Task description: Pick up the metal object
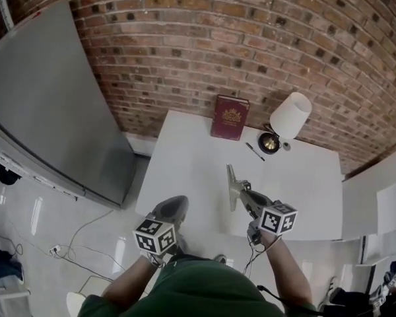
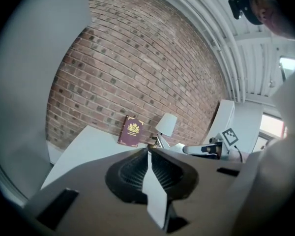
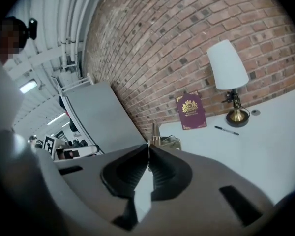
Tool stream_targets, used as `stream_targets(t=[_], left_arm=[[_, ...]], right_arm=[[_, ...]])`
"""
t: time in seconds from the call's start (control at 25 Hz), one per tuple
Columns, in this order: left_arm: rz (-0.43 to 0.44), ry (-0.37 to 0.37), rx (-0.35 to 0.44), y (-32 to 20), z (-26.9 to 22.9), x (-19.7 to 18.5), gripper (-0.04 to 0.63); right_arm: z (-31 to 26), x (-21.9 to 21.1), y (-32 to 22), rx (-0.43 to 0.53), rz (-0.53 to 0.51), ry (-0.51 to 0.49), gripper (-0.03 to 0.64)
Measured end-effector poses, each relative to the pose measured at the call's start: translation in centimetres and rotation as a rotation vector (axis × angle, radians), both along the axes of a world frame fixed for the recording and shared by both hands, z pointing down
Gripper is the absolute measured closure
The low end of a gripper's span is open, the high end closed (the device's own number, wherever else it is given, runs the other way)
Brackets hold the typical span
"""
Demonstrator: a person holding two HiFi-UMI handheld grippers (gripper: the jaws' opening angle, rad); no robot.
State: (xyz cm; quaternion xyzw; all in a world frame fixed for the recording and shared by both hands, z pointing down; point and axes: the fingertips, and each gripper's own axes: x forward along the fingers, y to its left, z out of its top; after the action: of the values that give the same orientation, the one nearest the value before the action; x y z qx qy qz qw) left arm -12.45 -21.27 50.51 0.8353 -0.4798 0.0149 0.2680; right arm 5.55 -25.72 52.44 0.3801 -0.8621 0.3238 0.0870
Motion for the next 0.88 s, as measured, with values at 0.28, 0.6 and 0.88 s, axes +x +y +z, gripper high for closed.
stream_targets(t=[0.28,0.6,0.88], left_arm=[[-0.001,0.006,0.035,0.0,-1.2,2.4,0.575],[-0.028,0.014,0.099,-0.7,-4.1,3.3,0.575],[-0.064,0.017,0.113,-1.1,-4.9,2.2,0.575]], right_arm=[[-6.9,2.7,0.7,0.193,0.026,0.03,0.604],[-13.5,5.3,0.9,0.369,0.077,0.042,0.606],[-18.0,6.2,1.3,0.491,0.106,0.064,0.606]])
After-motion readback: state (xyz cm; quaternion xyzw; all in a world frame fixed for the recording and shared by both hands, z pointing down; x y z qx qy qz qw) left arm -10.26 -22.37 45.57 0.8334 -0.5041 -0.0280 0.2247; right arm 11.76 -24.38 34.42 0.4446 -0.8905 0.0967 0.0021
